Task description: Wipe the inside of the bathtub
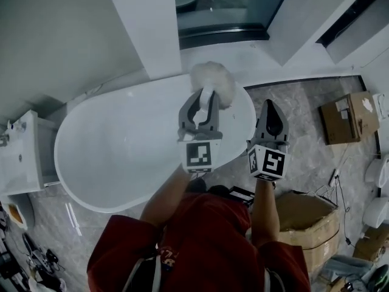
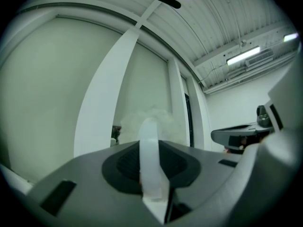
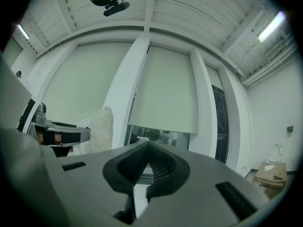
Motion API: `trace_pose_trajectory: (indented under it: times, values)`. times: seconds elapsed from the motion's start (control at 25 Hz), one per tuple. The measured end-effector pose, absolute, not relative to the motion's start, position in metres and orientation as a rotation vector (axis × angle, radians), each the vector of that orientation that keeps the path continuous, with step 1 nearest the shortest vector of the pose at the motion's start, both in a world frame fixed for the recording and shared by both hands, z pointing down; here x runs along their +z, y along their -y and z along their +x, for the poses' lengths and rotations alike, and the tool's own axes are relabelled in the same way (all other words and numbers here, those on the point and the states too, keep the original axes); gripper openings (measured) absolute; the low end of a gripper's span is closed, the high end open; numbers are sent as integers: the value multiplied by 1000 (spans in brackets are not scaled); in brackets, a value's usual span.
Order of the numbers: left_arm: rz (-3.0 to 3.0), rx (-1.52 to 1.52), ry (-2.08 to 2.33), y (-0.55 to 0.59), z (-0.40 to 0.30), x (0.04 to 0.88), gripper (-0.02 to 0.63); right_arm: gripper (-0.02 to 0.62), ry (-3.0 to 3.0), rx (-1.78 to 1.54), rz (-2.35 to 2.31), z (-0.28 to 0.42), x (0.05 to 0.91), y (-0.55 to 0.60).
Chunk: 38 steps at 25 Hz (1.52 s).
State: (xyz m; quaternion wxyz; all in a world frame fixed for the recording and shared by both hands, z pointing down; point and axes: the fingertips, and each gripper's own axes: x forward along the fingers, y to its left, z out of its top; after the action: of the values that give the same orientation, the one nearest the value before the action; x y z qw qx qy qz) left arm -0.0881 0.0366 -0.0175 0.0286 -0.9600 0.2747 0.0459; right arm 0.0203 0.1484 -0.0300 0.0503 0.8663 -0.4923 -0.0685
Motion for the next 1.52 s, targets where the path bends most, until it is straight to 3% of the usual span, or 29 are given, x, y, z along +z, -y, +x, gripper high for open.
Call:
trace_pose_trajectory:
  times: [0.6, 1.52]
  values:
    - [-2951, 80, -996, -15, -72, 4, 98, 11, 1609, -220, 2571, 56, -17, -118]
    - [-2848, -95, -1325, 26, 138, 41, 98, 11, 1938, -284, 2296, 277, 23, -43]
